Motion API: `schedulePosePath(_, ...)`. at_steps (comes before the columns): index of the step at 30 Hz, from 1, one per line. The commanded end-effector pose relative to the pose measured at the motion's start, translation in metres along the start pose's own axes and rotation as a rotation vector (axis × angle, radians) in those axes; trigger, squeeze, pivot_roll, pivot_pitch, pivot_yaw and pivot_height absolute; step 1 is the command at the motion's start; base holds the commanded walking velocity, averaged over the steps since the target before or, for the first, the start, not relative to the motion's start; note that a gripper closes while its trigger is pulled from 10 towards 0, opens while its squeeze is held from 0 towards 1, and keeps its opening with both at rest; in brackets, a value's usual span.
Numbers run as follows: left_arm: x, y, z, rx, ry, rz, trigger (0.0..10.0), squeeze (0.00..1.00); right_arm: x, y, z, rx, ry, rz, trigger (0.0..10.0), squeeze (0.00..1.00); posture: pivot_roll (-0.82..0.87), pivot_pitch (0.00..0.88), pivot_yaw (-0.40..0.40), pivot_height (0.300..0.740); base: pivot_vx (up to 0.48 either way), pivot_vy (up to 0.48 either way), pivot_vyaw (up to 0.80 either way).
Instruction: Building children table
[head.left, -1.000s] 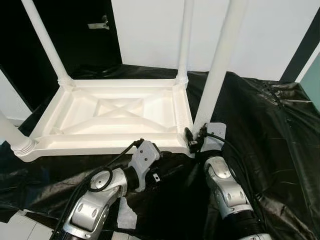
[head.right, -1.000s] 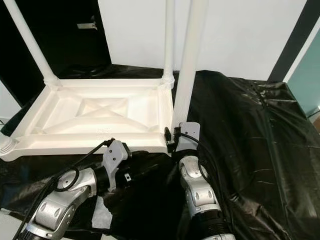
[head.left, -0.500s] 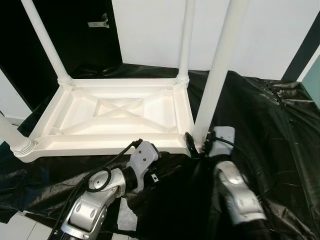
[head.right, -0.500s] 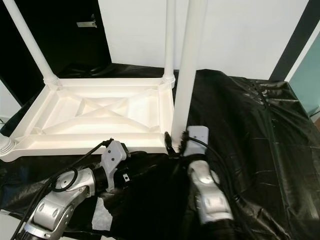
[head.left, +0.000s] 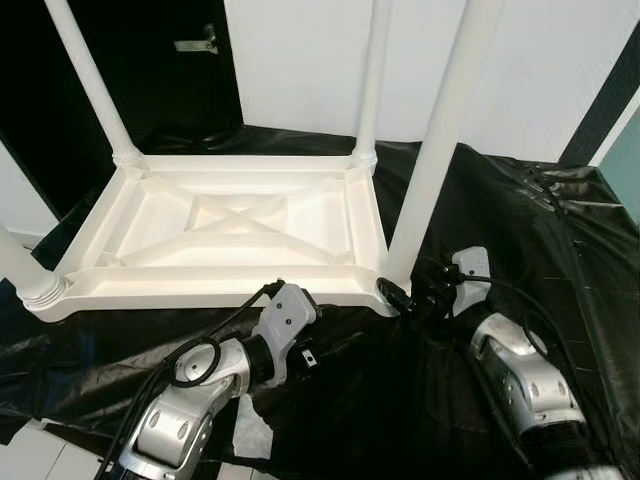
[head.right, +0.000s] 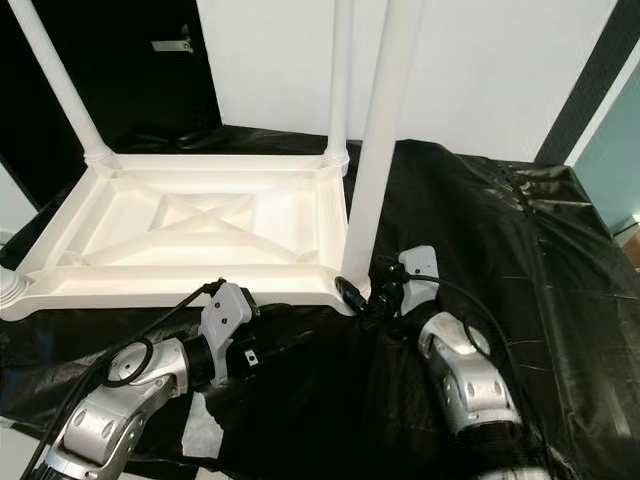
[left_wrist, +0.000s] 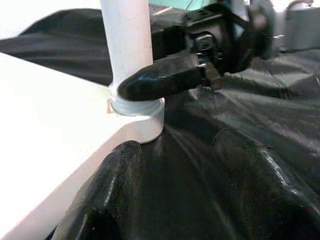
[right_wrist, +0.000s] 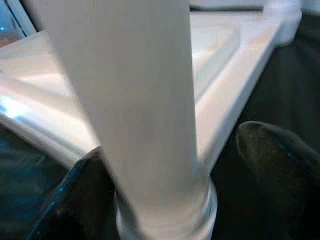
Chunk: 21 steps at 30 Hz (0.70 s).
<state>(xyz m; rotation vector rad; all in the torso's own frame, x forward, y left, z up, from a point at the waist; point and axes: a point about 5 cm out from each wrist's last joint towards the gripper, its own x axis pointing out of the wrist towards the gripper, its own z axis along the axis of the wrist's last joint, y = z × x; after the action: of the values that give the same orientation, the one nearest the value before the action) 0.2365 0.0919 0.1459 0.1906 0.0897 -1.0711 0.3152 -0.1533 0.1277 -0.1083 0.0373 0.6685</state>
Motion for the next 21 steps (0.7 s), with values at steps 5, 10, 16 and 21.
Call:
schedulePosePath(5, 0.003, 0.007, 0.002, 0.023, 0.003, 0.027, 10.0, 0.0, 0.022, 0.001, 0.002, -0.099, 0.066, 0.175, 5.5, 0.0, 0.05, 0.0, -0.063, 0.74, 0.0, 0.0, 0.0)
schedulePosePath(10, 0.004, 0.009, 0.004, 0.025, -0.002, 0.031, 10.0, 0.0, 0.025, 0.002, 0.004, -0.098, 0.07, 0.219, 0.0, 0.0, 0.05, 0.0, -0.062, 0.74, 0.0, 0.0, 0.0)
schedulePosePath(16, 0.004, 0.01, 0.003, 0.028, 0.004, 0.038, 10.0, 0.0, 0.022, 0.0, -0.003, -0.075, 0.077, 0.22, 0.0, 0.0, 0.03, 0.0, -0.053, 0.74, 0.0, 0.0, 0.0)
schedulePosePath(21, 0.005, 0.012, 0.001, 0.029, 0.009, 0.036, 10.0, 0.0, 0.022, -0.005, -0.016, -0.088, 0.143, 0.093, 1.0, 0.0, 0.0, 0.0, -0.039, 0.74, 0.0, 0.0, 0.0)
